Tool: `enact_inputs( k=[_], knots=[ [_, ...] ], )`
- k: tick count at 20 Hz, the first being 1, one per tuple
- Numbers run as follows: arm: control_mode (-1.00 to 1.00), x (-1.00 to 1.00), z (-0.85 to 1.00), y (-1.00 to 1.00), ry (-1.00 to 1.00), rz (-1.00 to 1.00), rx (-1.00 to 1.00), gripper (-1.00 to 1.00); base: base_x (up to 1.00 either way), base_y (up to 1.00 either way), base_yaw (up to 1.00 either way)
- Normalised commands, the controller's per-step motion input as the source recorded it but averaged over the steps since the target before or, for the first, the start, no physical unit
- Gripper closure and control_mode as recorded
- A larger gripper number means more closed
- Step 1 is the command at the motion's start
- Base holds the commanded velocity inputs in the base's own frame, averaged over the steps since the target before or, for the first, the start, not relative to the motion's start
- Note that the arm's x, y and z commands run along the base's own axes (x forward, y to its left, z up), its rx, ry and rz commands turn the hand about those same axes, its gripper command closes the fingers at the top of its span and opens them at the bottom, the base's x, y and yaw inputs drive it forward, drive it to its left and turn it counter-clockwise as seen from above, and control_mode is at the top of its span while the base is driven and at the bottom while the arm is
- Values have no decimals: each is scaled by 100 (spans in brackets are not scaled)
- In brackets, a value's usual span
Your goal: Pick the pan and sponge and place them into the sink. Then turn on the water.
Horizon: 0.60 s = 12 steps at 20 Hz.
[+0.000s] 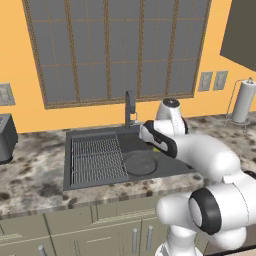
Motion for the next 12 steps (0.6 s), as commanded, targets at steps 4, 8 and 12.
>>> enact_inputs(
  k=[4, 8, 12],
  knots=[
    [-100, 29, -27, -1, 4, 6, 0, 100, 0, 0, 0],
    [-100, 35, -31, -2, 9, 6, 0, 100, 0, 0, 0],
    [-100, 36, -31, 0, 9, 6, 0, 100, 0, 0, 0]
  ],
)
